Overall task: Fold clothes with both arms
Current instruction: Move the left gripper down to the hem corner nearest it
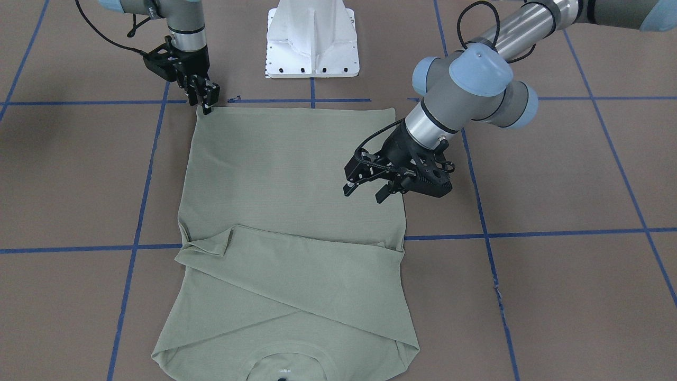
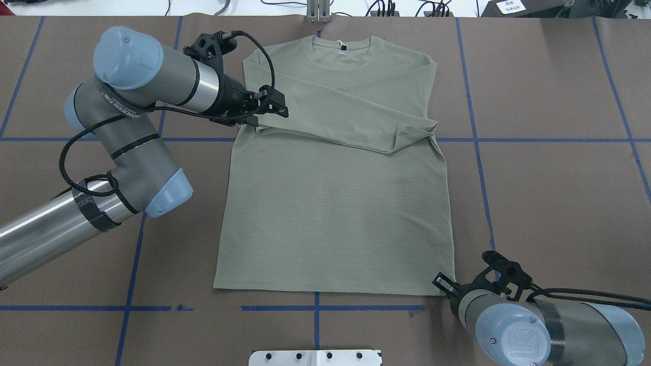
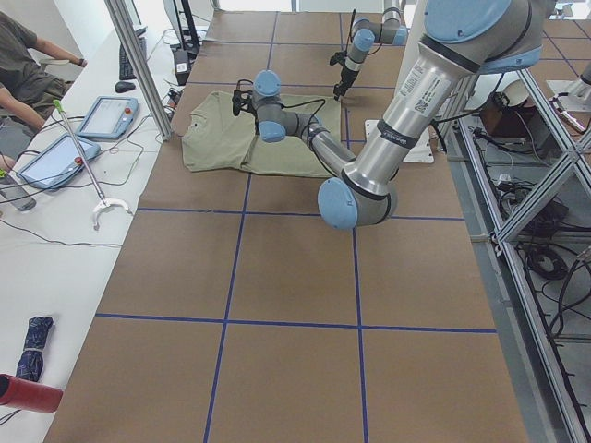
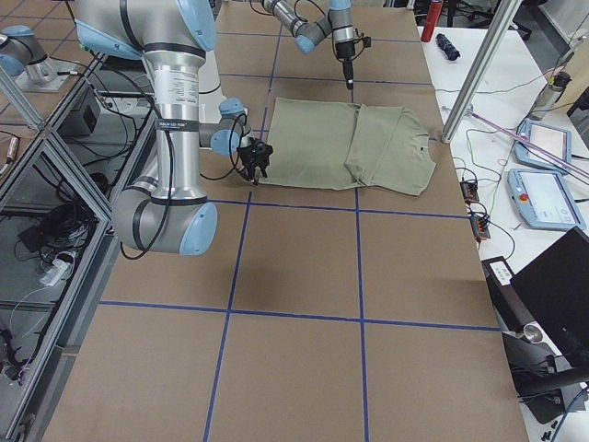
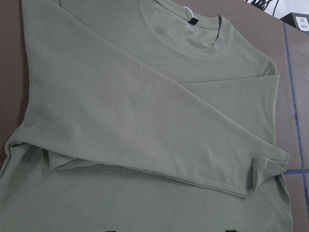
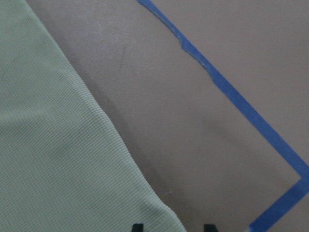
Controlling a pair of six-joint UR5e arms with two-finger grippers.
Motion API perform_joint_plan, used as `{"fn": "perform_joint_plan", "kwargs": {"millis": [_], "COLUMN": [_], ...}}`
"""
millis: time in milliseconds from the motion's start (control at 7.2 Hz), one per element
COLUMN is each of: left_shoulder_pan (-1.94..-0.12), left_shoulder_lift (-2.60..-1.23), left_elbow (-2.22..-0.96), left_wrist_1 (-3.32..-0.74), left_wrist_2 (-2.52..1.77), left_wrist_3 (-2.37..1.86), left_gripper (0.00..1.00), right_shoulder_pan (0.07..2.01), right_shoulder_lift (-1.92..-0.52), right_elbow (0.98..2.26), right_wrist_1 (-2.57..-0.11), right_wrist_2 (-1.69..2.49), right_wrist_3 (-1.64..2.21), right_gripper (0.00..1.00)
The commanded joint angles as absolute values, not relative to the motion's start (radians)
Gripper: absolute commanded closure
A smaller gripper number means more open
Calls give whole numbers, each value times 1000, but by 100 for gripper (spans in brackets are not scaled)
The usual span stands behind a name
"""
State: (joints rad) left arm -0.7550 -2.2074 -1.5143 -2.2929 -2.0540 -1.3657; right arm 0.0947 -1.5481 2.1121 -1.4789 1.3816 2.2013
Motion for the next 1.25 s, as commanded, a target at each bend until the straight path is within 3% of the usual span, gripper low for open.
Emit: {"fn": "perform_joint_plan", "kwargs": {"millis": [0, 556, 694, 972, 1111], "left_shoulder_pan": [-756, -750, -711, -460, -365], "left_shoulder_lift": [-2207, -2209, -2145, -1902, -1840], "left_elbow": [-1517, -1548, -1656, -1979, -2046], "left_wrist_1": [-2292, -2283, -2275, -2074, -1955], "left_wrist_2": [-2054, -2043, -1992, -1645, -1531], "left_wrist_3": [-1367, -1547, -1637, -1646, -1678], "left_gripper": [19, 20, 20, 21, 21], "right_shoulder_pan": [94, 103, 110, 127, 127], "right_shoulder_lift": [-1548, -1555, -1552, -1552, -1557], "right_elbow": [2112, 2183, 2184, 2195, 2195], "right_wrist_1": [-1479, -1482, -1480, -1480, -1480], "right_wrist_2": [1381, 1387, 1397, 1416, 1416], "right_wrist_3": [2201, 2195, 2194, 2192, 2194], "right_gripper": [98, 100, 100, 100, 100]}}
